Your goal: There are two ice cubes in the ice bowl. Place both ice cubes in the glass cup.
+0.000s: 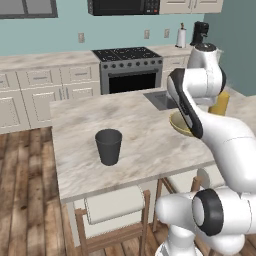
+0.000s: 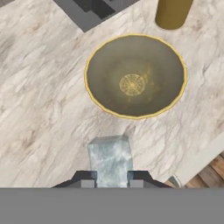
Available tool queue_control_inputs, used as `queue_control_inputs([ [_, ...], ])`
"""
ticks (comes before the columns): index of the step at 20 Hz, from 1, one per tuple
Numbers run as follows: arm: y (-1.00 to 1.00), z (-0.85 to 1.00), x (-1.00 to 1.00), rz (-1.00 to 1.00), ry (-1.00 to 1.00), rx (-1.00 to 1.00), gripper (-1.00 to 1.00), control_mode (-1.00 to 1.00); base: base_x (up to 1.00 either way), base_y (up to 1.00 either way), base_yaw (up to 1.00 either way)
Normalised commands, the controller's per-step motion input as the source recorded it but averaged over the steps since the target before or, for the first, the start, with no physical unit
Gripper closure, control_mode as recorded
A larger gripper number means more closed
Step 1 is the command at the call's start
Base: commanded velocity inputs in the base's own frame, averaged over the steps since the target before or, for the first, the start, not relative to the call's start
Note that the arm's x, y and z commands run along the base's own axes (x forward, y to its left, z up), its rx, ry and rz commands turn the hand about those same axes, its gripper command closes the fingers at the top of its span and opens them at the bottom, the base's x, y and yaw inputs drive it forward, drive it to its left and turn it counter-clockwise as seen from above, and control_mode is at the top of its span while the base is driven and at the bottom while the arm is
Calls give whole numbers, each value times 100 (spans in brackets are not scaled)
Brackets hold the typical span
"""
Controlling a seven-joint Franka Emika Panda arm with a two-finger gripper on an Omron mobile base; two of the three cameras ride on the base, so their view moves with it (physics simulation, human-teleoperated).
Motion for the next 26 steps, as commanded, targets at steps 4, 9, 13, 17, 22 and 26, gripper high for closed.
queue_control_inputs([
  [4,45,36,-17,0,0,0,100,-100,0,0,0],
  [9,88,28,-1,0,10,-1,100,-100,0,0,0],
  [13,54,21,-6,0,2,0,100,-100,0,0,0],
  [17,35,8,-3,0,0,0,100,-100,0,0,0],
  [22,24,0,-7,3,0,0,100,-100,0,0,0],
  [26,34,2,-1,2,0,0,100,-100,0,0,0],
])
